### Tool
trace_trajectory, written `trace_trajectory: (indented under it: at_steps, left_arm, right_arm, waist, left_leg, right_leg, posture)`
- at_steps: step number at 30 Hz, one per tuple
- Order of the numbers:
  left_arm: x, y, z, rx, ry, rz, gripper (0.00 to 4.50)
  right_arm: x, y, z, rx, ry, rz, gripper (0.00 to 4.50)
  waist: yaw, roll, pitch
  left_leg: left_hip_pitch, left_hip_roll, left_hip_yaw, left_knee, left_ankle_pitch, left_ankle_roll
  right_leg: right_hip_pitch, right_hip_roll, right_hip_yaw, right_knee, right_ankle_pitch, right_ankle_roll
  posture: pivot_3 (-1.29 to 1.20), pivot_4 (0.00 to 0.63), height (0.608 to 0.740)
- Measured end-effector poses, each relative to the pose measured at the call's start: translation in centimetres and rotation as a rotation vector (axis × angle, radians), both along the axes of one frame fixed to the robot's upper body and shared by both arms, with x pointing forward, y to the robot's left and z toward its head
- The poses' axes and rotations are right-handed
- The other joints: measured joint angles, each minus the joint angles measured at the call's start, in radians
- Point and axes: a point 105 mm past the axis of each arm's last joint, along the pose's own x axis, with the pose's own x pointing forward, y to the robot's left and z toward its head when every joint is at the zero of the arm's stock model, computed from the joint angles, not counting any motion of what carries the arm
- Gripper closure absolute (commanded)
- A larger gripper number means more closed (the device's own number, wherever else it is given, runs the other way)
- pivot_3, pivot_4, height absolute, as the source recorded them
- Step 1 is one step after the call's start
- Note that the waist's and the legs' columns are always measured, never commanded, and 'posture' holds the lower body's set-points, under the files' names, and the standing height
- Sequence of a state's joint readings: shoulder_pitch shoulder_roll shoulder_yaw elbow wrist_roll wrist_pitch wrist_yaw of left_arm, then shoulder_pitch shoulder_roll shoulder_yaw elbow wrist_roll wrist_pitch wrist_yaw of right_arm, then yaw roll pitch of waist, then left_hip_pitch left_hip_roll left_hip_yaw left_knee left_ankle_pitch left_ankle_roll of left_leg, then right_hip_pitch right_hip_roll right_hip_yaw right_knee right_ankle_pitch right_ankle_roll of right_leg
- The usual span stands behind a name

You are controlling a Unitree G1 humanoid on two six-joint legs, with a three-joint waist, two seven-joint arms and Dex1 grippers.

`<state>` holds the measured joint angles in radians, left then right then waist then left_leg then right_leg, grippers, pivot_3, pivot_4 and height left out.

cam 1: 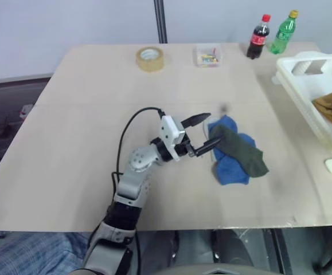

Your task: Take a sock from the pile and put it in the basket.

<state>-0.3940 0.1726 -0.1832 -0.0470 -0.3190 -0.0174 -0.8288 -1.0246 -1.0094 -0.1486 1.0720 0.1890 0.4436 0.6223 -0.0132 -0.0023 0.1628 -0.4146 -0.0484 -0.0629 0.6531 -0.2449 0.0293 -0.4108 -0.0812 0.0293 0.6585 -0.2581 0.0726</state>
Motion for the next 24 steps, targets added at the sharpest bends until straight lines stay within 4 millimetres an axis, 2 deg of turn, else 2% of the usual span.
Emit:
trace_trajectory:
  at_steps: [4,5,7,10,11,13,14,15,16,17,20,22,24]
  left_arm:
    - [0.3,0.7,-0.4,0.011,0.02,0.028,0.81]
    - [0.3,0.9,-0.6,0.014,0.026,0.036,0.81]
    - [0.3,1.7,-1.4,0.035,0.066,0.069,0.81]
    - [0.1,3.5,-3.4,0.081,0.176,0.135,0.81]
    - [-0.2,4.3,-4.3,0.086,0.226,0.165,0.81]
    - [-0.6,5.1,-5.3,0.1,0.273,0.196,0.81]
    - [-1.3,5.9,-5.7,0.105,0.299,0.221,0.81]
    - [-1.5,6.5,-6.0,0.103,0.314,0.241,0.81]
    - [-1.7,6.7,-6.2,0.107,0.325,0.251,0.81]
    - [-3.2,8.6,-7.5,0.145,0.382,0.313,0.81]
    - [-3.9,9.7,-8.7,0.182,0.428,0.35,0.81]
    - [-5.5,10.8,-9.7,0.226,0.459,0.387,0.81]
    - [-6.2,11.5,-10.2,0.248,0.479,0.404,0.81]
  right_arm:
    - [-0.2,1.8,3.2,-0.025,-0.173,0.162,0.8]
    - [-0.3,2.2,3.5,-0.022,-0.192,0.196,0.8]
    - [-1.3,4.6,2.8,-0.011,-0.189,0.354,0.8]
    - [-3.3,8.9,-0.4,0.048,-0.136,0.575,0.8]
    - [-4.3,10.7,-2.2,0.08,-0.109,0.645,0.8]
    - [-5.6,12.7,-3.1,0.108,-0.125,0.722,0.8]
    - [-7.0,14.1,-4.0,0.124,-0.111,0.781,0.8]
    - [-7.6,14.7,-4.6,0.145,-0.104,0.805,0.8]
    - [-8.2,14.9,-5.0,0.155,-0.098,0.814,0.8]
    - [-10.9,15.6,-7.7,0.241,-0.061,0.848,0.8]
    - [-12.4,15.2,-9.7,0.276,-0.002,0.838,0.8]
    - [-15.0,14.3,-12.2,0.281,0.064,0.826,0.8]
    - [-15.9,13.8,-13.2,0.283,0.09,0.814,0.8]
  waist:
    - [-0.001,0.0,0.0]
    - [0.0,0.0,0.0]
    - [0.001,0.0,0.0]
    - [0.002,-0.001,0.0]
    - [0.001,0.0,-0.001]
    - [0.002,0.001,-0.001]
    - [0.003,0.001,-0.001]
    - [0.004,0.0,-0.002]
    - [0.004,0.0,-0.002]
    - [0.011,0.0,-0.002]
    - [0.015,0.002,-0.002]
    - [0.022,0.001,-0.002]
    - [0.023,0.002,-0.002]
  left_leg:
    - [0.001,0.001,-0.001,0.001,0.0,0.0]
    - [0.0,0.001,-0.002,0.001,0.0,0.0]
    - [0.0,0.002,-0.003,0.002,0.0,0.0]
    - [0.0,0.002,-0.005,0.002,-0.002,0.003]
    - [0.0,0.001,-0.005,0.002,-0.002,0.003]
    - [0.0,0.001,-0.005,0.003,-0.002,0.004]
    - [0.001,0.001,-0.006,0.004,-0.002,0.004]
    - [0.001,0.001,-0.007,0.004,-0.003,0.004]
    - [0.001,0.001,-0.007,0.005,-0.003,0.004]
    - [0.001,0.001,-0.009,0.005,-0.003,0.004]
    - [0.002,-0.002,-0.01,0.005,-0.003,0.004]
    - [0.006,-0.001,-0.01,0.005,-0.004,0.005]
    - [0.012,-0.001,-0.009,0.004,-0.004,0.005]
  right_leg:
    - [0.0,0.0,0.001,0.001,0.0,0.0]
    - [0.0,0.0,0.001,0.001,0.0,0.0]
    - [0.0,0.001,0.0,0.001,0.0,0.0]
    - [0.0,0.001,0.0,0.002,0.0,0.0]
    - [0.0,0.0,0.0,0.002,0.0,0.0]
    - [0.0,-0.001,0.001,0.004,0.0,0.0]
    - [0.001,0.0,0.0,0.004,0.0,0.0]
    - [0.001,0.0,-0.001,0.003,0.0,0.0]
    - [0.002,0.0,-0.001,0.004,0.0,0.0]
    - [0.003,0.0,-0.003,0.003,0.0,0.0]
    - [0.004,-0.003,-0.003,0.003,0.0,0.0]
    - [0.008,-0.003,-0.003,0.002,0.0,0.0]
    - [0.014,-0.003,-0.003,0.001,0.0,0.0]
  posture:
    - [0.0,0.15,0.738]
    - [0.0,0.15,0.738]
    - [0.0,0.15,0.738]
    - [0.0,0.15,0.738]
    - [0.0,0.15,0.738]
    - [0.0,0.15,0.738]
    - [0.0,0.15,0.738]
    - [0.0,0.15,0.738]
    - [0.0,0.15,0.738]
    - [0.0,0.15,0.738]
    - [0.0,0.15,0.738]
    - [0.0,0.15,0.738]
    - [0.0,0.15,0.738]
